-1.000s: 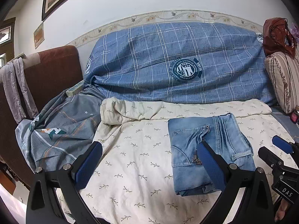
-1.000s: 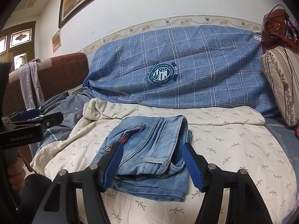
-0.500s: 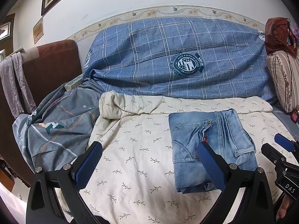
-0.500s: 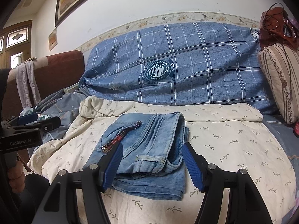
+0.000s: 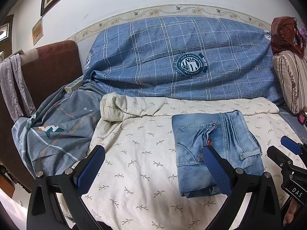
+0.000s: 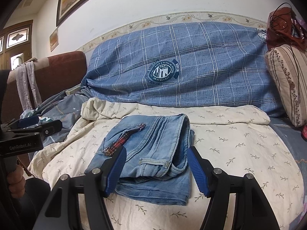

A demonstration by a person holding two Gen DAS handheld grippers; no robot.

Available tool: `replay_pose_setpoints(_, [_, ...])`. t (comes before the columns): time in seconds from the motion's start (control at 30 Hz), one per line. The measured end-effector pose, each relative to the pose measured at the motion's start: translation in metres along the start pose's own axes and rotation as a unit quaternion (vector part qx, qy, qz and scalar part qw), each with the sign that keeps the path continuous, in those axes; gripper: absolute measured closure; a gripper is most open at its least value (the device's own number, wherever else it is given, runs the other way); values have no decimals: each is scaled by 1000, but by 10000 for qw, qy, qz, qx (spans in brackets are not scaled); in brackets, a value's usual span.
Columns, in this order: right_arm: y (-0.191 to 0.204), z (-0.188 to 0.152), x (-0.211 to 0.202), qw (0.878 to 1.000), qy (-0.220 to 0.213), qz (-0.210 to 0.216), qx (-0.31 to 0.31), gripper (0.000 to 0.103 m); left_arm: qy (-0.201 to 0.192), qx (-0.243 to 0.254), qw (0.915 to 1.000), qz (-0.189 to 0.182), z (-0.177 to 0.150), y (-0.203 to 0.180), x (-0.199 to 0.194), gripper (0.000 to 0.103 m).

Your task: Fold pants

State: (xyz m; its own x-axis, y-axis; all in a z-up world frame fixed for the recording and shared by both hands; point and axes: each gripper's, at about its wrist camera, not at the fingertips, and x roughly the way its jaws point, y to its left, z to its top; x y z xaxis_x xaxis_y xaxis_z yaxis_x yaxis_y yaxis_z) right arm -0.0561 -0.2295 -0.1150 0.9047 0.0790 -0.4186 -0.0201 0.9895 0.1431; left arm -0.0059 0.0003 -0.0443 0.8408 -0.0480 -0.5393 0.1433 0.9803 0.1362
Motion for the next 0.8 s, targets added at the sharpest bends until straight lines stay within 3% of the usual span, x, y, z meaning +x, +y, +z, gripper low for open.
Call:
replay_pose_setpoints(0.5, [0,-1,5,10000,74,-8,2,34,26,85,9999,-50,-2,-2,4,2])
replay_pose_setpoints(0.8, [-5,-4,22,9991,368,-170,146,34,556,78,9982,-213,-14,-6,34,2])
